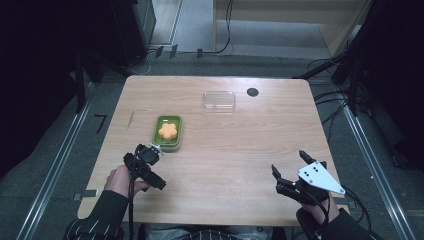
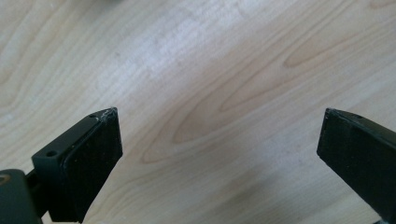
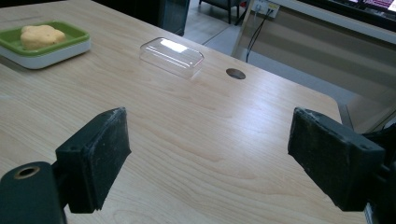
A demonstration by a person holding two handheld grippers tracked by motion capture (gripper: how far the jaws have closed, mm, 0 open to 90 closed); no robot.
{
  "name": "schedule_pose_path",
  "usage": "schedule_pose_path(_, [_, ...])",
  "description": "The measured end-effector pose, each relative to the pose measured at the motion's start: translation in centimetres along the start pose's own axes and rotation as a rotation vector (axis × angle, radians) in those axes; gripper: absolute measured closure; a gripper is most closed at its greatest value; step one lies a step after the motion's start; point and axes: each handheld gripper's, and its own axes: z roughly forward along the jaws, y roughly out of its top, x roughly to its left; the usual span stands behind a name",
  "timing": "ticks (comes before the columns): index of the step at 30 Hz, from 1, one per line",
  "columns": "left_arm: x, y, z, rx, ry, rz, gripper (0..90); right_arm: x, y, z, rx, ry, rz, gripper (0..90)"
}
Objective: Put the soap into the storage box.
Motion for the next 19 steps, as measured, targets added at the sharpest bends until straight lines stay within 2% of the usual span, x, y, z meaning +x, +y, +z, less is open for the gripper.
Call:
schedule_pose_path(13, [-0.5, -2.7, 0.9, 0.03, -0.025, -0.019, 0.4, 0.0, 0.0, 0.0, -0.001, 0.0, 0.0, 13.4])
schedule_pose_path(19, [-0.5, -2.5, 1.4, 0.032, -0.033, -0.006, 0.4, 0.0, 0.0, 0.0, -0.002, -0.002, 0.0, 13.4])
